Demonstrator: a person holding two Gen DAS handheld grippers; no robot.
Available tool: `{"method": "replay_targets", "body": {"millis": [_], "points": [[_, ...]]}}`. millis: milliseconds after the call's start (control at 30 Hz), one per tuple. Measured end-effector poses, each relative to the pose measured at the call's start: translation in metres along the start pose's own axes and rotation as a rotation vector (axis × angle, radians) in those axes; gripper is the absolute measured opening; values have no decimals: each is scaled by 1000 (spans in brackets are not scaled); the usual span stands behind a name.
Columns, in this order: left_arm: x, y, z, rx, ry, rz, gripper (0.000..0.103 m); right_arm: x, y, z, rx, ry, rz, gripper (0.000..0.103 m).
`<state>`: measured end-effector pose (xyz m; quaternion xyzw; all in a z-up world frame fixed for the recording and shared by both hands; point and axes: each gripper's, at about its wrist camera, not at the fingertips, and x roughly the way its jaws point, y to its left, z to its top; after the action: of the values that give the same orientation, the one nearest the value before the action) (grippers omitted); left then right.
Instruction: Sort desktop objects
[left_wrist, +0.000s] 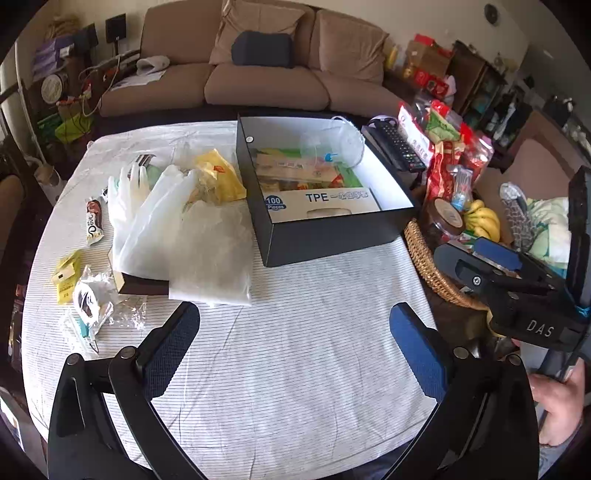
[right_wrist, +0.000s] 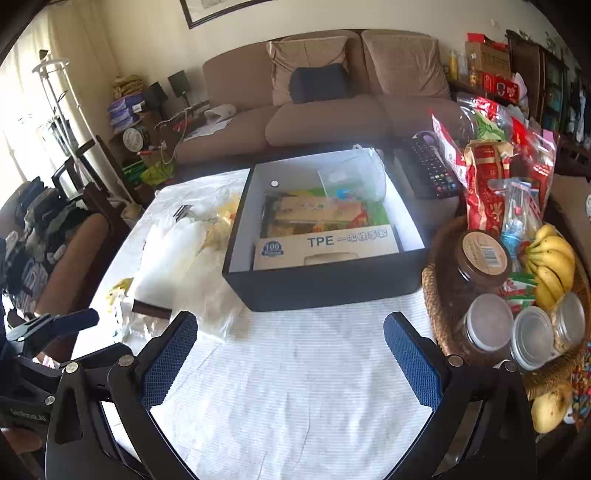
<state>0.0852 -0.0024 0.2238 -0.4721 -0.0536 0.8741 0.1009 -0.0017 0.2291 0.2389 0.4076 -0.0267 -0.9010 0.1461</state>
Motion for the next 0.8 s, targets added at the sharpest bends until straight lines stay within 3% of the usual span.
{"method": "replay_targets", "body": {"millis": [400,800], "points": [[-31,26,-52,39,-92,112,103,-16,35,-44,3,-28,-6,103],[25,97,-92,-49,-101,225,103,52,41,-97,70,17,-33,103]]}}
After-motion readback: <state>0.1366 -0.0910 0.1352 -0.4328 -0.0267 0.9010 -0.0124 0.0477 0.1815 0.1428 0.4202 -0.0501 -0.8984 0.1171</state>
